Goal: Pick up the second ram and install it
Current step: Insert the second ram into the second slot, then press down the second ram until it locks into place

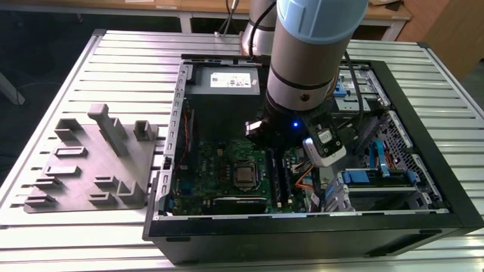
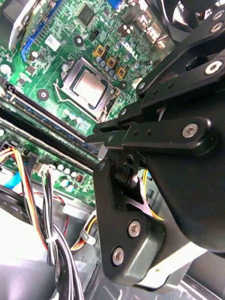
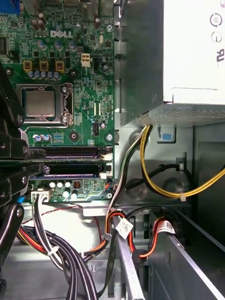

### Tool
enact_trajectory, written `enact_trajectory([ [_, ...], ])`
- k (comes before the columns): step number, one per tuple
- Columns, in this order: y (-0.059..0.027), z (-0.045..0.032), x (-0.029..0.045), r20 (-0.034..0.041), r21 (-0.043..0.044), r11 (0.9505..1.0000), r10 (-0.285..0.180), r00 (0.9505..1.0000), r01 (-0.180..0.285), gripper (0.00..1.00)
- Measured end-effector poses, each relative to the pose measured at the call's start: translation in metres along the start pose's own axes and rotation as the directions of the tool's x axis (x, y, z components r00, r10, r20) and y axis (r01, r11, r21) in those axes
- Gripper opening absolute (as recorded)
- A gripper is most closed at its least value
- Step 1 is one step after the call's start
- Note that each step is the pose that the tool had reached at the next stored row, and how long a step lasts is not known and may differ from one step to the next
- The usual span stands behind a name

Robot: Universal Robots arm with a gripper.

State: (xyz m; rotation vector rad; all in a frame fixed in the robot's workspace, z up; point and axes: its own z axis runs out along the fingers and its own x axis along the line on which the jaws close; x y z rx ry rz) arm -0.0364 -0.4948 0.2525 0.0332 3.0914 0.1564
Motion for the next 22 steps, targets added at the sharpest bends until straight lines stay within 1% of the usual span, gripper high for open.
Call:
enact_trajectory([
  [5,0.0,0.0,0.0,0.0001,-0.0001,1.0,0.0,1.0,0.0,0.14],
  [6,0.0,0.0,0.0,0.0001,-0.0001,1.0,0.0,1.0,0.0,0.07],
  [22,0.0003,-0.0002,0.0001,0.0008,0.0001,1.0,0.0,1.0,0.0,0.07],
])
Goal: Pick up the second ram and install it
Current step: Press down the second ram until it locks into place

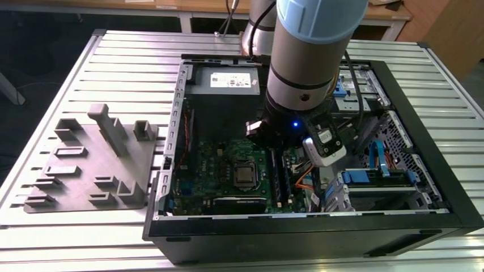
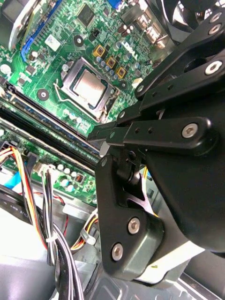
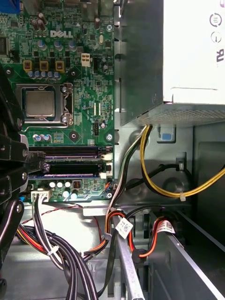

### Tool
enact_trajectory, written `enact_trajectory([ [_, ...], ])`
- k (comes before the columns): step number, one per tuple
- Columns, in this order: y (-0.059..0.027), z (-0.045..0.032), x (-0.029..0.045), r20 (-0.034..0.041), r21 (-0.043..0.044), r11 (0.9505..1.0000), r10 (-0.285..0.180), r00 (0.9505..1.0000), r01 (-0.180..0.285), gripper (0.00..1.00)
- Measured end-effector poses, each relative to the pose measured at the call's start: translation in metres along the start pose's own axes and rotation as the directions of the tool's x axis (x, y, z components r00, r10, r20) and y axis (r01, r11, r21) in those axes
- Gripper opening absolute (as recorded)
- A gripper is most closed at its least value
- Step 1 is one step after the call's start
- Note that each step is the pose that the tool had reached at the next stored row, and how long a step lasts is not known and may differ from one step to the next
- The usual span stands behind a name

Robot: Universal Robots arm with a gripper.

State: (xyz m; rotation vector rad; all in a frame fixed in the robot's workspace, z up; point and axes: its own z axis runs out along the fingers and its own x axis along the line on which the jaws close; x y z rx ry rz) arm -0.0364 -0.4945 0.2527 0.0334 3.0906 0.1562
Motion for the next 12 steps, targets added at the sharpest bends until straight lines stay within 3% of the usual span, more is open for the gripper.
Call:
enact_trajectory([
  [5,0.0048,0.0012,0.0001,0.0001,-0.0002,1.0,0.001,1.0,-0.001,0.07],
  [12,0.0203,0.004,0.0006,0.0004,-0.0002,1.0,0.004,1.0,-0.004,0.07],
])
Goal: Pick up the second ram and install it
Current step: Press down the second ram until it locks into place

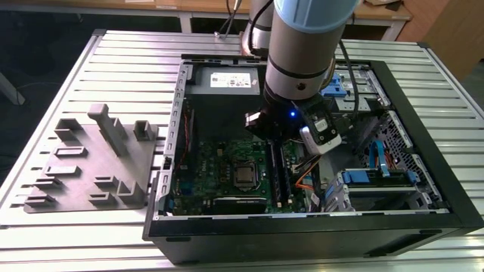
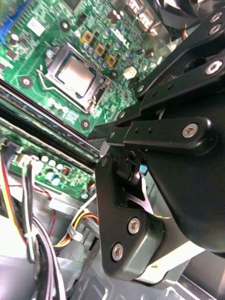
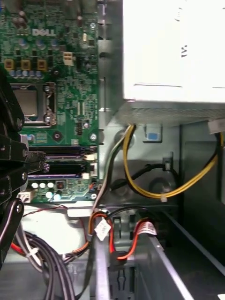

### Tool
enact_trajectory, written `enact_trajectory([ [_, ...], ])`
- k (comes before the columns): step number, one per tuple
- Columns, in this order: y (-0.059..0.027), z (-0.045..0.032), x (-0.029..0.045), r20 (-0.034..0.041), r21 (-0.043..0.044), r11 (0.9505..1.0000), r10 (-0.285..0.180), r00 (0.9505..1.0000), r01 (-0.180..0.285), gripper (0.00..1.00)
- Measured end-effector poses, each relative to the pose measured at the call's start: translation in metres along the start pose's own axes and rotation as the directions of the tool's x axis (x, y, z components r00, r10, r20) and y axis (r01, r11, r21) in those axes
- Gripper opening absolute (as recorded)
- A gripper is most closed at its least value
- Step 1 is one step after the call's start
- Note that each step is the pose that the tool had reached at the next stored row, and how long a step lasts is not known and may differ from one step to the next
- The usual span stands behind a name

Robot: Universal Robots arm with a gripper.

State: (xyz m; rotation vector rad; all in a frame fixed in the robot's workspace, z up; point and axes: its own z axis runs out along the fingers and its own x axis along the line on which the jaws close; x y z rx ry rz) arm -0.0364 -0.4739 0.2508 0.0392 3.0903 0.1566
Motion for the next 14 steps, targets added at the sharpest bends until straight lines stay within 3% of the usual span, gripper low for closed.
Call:
enact_trajectory([
  [8,0.0107,0.004,0.0004,0.0011,0.0006,0.9999,0.011,0.9999,-0.011,0.07],
  [14,0.0142,0.0098,0.0008,0.0039,0.0019,0.9992,0.039,0.9992,-0.039,0.07],
])
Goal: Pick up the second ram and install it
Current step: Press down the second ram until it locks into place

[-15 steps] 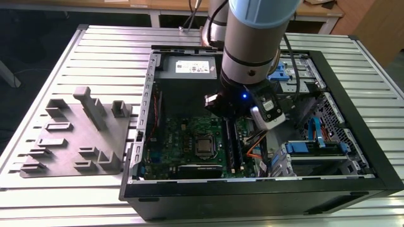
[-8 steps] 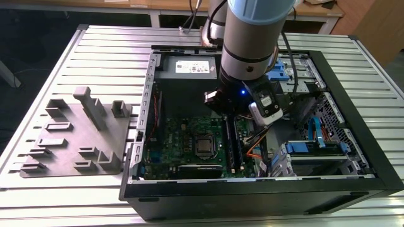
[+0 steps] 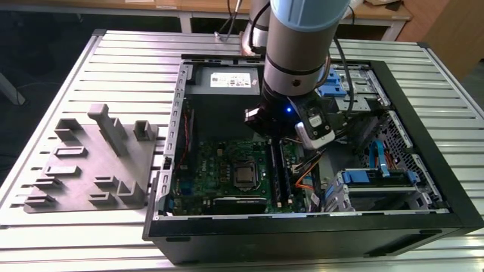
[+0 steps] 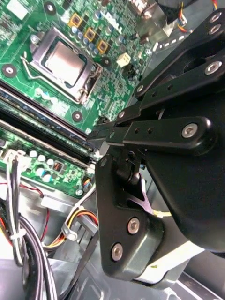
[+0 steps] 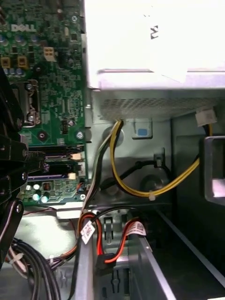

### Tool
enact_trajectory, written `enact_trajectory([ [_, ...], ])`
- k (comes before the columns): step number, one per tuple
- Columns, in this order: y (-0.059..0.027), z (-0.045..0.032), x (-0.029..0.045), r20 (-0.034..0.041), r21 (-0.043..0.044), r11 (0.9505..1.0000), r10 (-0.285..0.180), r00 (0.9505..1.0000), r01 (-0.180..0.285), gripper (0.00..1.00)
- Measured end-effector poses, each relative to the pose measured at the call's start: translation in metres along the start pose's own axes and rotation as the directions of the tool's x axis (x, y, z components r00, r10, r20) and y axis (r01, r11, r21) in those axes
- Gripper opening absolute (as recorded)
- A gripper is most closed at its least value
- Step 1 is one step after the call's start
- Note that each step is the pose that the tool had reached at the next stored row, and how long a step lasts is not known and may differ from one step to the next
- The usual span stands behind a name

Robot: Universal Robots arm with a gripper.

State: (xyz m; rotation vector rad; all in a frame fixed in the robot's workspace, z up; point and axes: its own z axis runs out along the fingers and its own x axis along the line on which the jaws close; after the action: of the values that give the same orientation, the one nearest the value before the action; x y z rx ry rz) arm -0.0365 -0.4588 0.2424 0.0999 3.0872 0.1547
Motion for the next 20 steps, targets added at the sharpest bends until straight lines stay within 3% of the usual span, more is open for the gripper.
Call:
enact_trajectory([
  [8,0.0072,0.0109,0.0009,0.0011,0.0003,0.9999,0.01,0.9999,-0.01,0.07],
  [20,0.0065,0.0173,0.0014,0.0011,0.0005,0.9999,0.01,0.9999,-0.01,0.07],
])
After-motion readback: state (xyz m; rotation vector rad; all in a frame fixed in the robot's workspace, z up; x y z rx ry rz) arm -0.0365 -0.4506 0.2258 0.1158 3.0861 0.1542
